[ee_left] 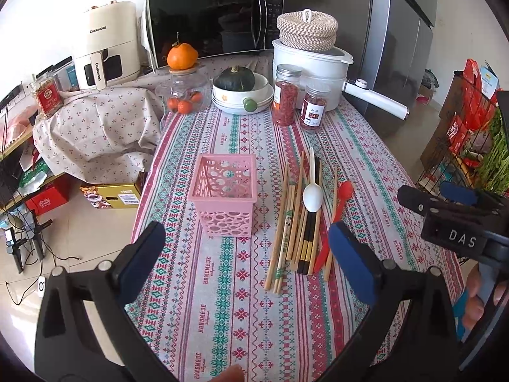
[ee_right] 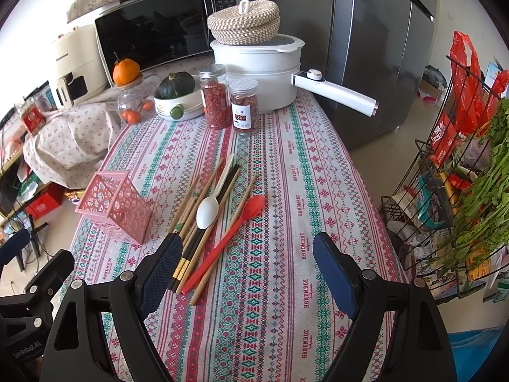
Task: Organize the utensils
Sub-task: 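Lower the left gripper onto the utensil pile and grasp a wooden chopstick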
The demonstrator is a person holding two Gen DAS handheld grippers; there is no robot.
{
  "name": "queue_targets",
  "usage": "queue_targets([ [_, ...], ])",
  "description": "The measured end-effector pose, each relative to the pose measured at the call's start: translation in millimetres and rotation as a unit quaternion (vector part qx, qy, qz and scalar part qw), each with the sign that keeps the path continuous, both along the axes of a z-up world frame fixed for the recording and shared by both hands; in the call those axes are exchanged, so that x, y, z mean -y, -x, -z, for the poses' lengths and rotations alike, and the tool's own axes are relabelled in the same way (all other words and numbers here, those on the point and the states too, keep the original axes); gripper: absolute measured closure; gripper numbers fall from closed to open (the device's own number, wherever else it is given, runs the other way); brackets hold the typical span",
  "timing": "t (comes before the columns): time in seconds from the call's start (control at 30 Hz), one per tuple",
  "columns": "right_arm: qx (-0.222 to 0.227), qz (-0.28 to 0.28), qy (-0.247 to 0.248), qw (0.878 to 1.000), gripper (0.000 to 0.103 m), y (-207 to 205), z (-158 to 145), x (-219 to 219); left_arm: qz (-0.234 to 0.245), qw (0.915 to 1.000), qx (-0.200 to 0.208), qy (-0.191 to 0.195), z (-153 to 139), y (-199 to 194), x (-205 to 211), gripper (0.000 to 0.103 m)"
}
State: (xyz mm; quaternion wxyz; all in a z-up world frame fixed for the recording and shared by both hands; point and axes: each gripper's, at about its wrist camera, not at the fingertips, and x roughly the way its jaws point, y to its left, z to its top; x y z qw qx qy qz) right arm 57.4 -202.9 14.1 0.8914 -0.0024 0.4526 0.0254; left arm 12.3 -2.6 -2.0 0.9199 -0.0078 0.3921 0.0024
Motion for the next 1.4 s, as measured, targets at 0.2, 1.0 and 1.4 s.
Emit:
queue_targets([
  [0.2, -0.025, 0.011, -0.002, 1.000, 0.017, -21.5, 3.8, 15.3, 0.036, 0.9990, -0.016, -0.021, -6.6, -22.8, 9.3, 0.001],
  [1.0, -0.117, 0.039, -0.056, 0.991, 0.017, -82.5, 61.6, 83.4, 0.066, 0.9633, -0.252, -0.064, 108.3, -217.3, 99.1, 0.090],
  [1.4, -0.115, 0.029, -0.052, 0.992, 0.017, -86.0, 63.5, 78.9, 0.030, 0.9606, -0.272, -0.049, 141.1, -241.9, 93.8, 0.097],
])
